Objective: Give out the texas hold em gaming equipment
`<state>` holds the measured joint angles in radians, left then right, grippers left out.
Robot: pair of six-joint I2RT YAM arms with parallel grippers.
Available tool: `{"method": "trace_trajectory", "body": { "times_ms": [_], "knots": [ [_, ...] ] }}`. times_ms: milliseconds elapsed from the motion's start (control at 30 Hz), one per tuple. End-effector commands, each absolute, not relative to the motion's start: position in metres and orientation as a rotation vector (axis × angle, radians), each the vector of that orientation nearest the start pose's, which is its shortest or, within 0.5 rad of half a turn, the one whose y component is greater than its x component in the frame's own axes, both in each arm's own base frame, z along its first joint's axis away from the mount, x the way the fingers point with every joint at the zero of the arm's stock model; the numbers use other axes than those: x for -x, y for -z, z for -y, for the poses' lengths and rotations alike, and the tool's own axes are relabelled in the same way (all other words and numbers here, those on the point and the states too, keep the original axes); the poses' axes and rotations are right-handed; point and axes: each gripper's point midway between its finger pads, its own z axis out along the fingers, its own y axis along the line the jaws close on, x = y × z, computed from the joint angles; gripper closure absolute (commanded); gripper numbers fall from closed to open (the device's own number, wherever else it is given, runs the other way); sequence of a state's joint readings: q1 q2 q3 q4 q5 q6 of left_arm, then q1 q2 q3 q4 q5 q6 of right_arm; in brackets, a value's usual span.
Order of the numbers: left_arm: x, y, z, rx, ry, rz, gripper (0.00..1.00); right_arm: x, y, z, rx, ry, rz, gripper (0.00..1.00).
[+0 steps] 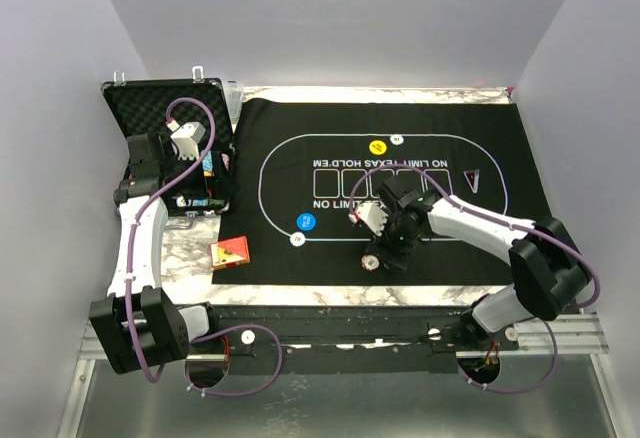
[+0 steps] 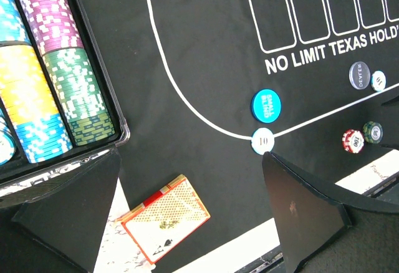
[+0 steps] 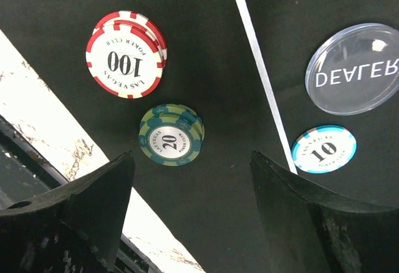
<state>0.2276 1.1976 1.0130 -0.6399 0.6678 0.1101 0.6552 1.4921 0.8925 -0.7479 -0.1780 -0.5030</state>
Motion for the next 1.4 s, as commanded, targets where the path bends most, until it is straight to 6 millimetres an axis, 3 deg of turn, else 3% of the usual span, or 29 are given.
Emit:
{"method": "trace_trajectory", "body": {
  "times_ms": [0,167,400,667,1000,1167,1367],
  "knots": [
    [-0.301,-0.185,0.041,-0.190,0.638,-2.254,0.01,-0.196,-0.021,-0.159,1.628,-0.196,-2.442,0.21],
    [-0.302,-0.185,0.041,-0.189,0.644,-2.255,0.01,-0.194,-0.014,-0.159,1.639,-0.189,-2.444,0.26],
    [-0.304,-0.185,0.041,-0.185,0.650,-2.258,0.01,-0.194,-0.020,-0.167,1.642,-0.232,-2.431,0.34],
    [-0.304,-0.184,0.041,-0.187,0.651,-2.259,0.01,-0.194,-0.031,-0.169,1.645,-0.239,-2.412,0.54],
    [-0.306,-0.186,0.041,-0.182,0.653,-2.259,0.01,-0.196,-0.046,-0.166,1.667,-0.220,-2.384,0.59],
    [-0.306,-0.185,0.041,-0.185,0.651,-2.258,0.01,-0.221,-0.053,-0.157,1.558,-0.161,-2.387,0.61],
    [-0.305,-0.186,0.041,-0.186,0.650,-2.257,0.01,-0.263,-0.062,-0.120,1.378,-0.121,-2.461,0.62]
  ]
}}
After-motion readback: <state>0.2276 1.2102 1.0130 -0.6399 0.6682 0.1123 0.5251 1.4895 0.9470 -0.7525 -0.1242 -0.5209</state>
